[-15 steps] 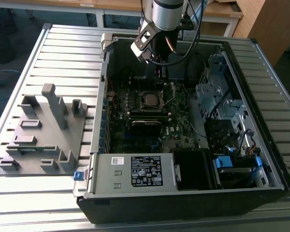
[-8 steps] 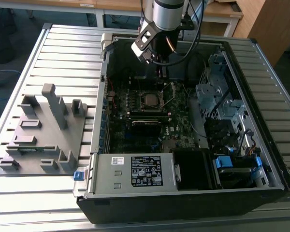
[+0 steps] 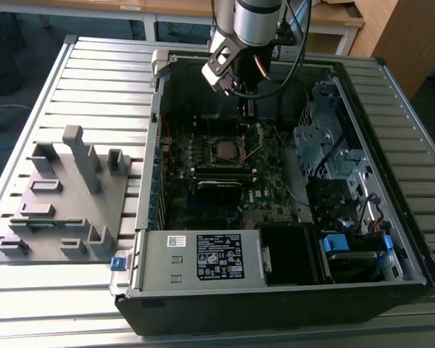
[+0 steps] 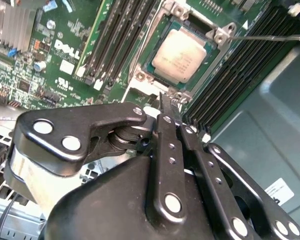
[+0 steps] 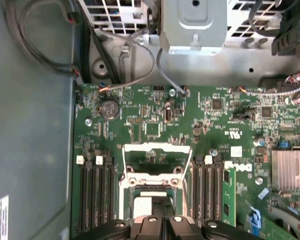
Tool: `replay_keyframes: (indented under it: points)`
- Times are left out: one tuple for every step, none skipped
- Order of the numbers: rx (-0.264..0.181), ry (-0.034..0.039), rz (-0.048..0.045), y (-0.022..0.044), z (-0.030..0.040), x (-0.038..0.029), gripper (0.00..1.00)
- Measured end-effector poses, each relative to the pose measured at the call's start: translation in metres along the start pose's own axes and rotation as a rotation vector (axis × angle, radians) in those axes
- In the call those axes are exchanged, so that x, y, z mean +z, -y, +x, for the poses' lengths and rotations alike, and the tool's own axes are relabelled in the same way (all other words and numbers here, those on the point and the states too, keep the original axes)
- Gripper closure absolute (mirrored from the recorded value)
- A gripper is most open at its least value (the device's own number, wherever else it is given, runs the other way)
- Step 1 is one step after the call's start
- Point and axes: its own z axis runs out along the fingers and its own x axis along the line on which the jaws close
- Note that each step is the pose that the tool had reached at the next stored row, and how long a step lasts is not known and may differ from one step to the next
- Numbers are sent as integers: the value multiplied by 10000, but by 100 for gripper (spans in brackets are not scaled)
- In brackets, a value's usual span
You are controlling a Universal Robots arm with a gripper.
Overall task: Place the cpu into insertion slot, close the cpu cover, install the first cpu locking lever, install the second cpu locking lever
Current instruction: 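Close the cpu cover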
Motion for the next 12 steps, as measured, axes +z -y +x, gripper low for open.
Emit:
replay_keyframes:
  points:
    - [-1,0,0,-21,1,1,90]
    - [-1,1,0,-45,2,2,90]
    - [0,-1,0,-69,3,3,90]
    - [1,-1,0,-92,4,4,90]
    - [0,0,0,-115,5,5,90]
    - [-1,-1,0,-139,6,6,90]
    - [-2,0,0,-162,7,7,90]
    - [0,-1,0,-185,8,8,90]
    - [0,1,0,-209,9,8,90]
    - [0,0,0,-232,10,9,90]
    - [-1,-1,0,-254,11,10,90]
    - [-1,-1,0,-276,11,11,90]
